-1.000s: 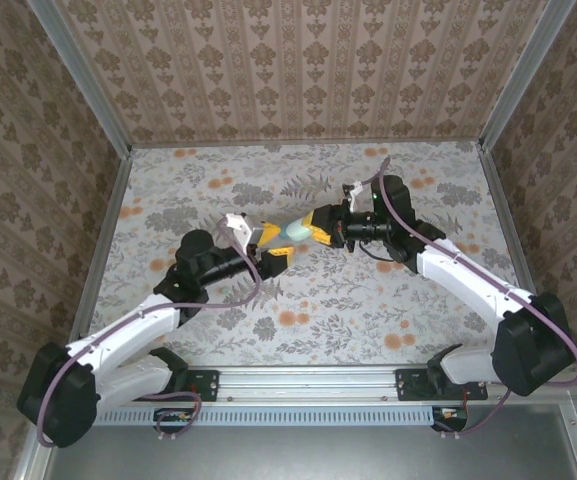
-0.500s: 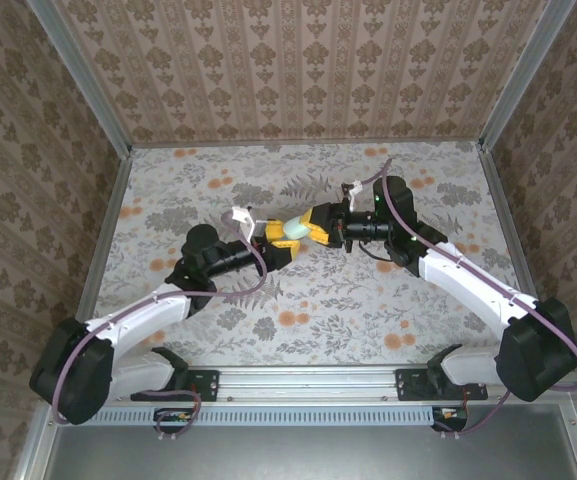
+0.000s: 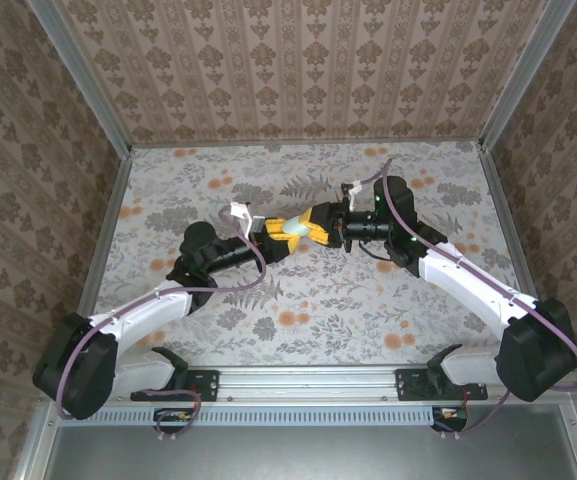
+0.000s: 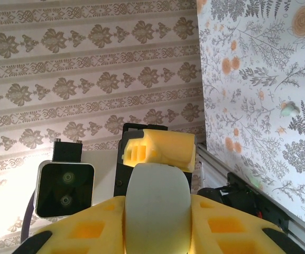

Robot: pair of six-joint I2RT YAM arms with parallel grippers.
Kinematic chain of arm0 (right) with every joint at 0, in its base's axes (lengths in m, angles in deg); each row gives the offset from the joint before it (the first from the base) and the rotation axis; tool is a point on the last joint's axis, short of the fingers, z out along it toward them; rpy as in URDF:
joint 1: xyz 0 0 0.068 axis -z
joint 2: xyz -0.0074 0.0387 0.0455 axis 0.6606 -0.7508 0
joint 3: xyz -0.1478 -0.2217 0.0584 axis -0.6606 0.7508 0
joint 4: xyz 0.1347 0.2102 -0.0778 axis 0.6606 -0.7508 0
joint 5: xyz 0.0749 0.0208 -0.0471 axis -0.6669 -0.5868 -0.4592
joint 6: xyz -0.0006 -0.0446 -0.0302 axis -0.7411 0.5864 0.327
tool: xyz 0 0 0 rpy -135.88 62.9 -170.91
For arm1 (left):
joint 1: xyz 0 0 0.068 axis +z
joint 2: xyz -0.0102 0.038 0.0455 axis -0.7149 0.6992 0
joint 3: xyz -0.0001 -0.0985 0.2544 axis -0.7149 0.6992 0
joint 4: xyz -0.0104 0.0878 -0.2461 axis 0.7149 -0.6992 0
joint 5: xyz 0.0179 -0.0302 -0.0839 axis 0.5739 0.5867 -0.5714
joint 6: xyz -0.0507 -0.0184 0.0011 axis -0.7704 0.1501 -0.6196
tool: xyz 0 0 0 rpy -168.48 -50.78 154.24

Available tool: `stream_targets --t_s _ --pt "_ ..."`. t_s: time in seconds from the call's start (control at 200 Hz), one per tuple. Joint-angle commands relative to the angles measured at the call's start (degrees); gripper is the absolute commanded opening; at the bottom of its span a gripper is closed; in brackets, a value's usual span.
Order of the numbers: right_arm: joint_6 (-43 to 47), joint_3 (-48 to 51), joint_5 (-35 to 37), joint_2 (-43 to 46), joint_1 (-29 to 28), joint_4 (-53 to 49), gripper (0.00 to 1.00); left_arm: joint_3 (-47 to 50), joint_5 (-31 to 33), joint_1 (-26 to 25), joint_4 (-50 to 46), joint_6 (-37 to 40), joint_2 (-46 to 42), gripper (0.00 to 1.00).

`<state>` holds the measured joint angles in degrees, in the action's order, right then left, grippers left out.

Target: Insert wireless bluetooth earbuds into charging case

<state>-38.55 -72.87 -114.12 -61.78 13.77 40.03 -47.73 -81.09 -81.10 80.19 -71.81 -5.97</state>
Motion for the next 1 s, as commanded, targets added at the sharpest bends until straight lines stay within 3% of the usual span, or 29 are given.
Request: stream_targets --t_s 0.0,0.13,0.25,0.42,0.565,0.765,0.995 --pt "-1.6 0.5 -1.8 0.6 -0.6 2.3 0.31 -2.0 -1.6 0.1 2.2 -0.4 0.0 0.24" --pt "-0.5 0.3 -1.7 0.6 -0.5 1.7 0.52 -2.3 -1.3 0.1 0.3 0.1 -0.3 0.19" --pt "6.5 -2.0 -0.8 2.0 0.1 -4.0 0.62 -3.2 -1.5 0.8 -5.7 1.5 -2.2 0.19" --pt "28.6 -9.8 6.1 5.3 0.4 -25.3 0.63 -5.1 -3.4 4.0 -19.8 4.5 -8.5 0.18" --pt "39.8 -12.5 8.9 6.0 -0.2 -32.6 0.61 -7.6 -7.0 8.0 -32.6 7.7 -14.0 0.18" --pt "48.1 -15.8 11.5 2.3 -5.9 -37.5 0.60 -9.9 -12.2 13.6 -41.4 8.0 -17.6 0.18" --pt "50.8 -21.1 12.8 -3.1 -10.7 -38.8 0.59 -9.8 -14.4 14.3 -42.4 6.9 -18.2 0.17"
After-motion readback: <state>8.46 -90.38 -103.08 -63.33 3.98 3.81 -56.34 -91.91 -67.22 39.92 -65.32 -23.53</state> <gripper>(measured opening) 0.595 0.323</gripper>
